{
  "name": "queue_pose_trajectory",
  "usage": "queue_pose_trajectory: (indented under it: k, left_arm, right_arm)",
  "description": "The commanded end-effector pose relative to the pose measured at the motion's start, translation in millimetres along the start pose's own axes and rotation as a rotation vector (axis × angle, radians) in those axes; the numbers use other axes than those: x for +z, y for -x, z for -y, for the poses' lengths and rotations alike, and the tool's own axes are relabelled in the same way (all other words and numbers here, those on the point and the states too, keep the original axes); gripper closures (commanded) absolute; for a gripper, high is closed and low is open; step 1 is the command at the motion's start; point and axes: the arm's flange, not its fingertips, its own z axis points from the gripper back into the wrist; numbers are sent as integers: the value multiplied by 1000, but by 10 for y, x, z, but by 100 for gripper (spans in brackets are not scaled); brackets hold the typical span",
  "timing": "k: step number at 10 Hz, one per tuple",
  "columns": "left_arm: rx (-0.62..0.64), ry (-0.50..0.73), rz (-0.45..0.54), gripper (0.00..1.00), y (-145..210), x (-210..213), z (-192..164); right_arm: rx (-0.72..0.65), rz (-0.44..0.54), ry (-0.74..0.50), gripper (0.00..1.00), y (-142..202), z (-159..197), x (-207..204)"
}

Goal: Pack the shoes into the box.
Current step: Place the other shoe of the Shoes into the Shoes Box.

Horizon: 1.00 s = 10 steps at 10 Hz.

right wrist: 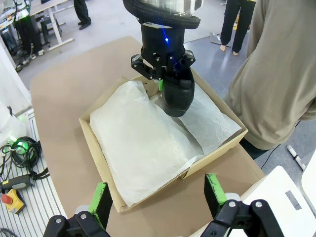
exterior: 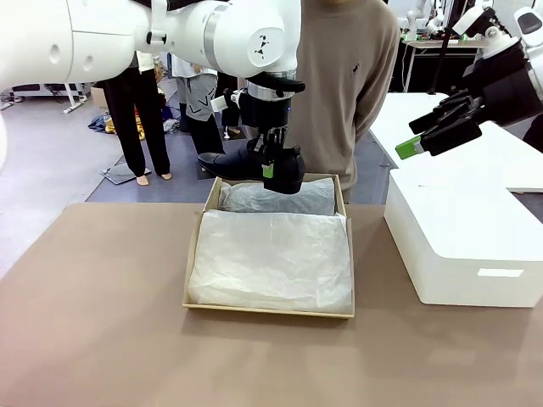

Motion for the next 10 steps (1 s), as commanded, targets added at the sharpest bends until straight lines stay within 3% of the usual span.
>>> queue_pose_trajectory:
  k: [1,7,10]
  left_arm:
    - [0,0,0,100,0,0,0]
    - [217,-25,8,100,405,44,58]
    - [185,0,12,100,593,-87,236]
  right_arm:
    - [12,18,-12,0,-5,17,-4]
    - [12,18,-12,0,-5,17,-4]
    - [12,18,-12,0,-5,17,-4]
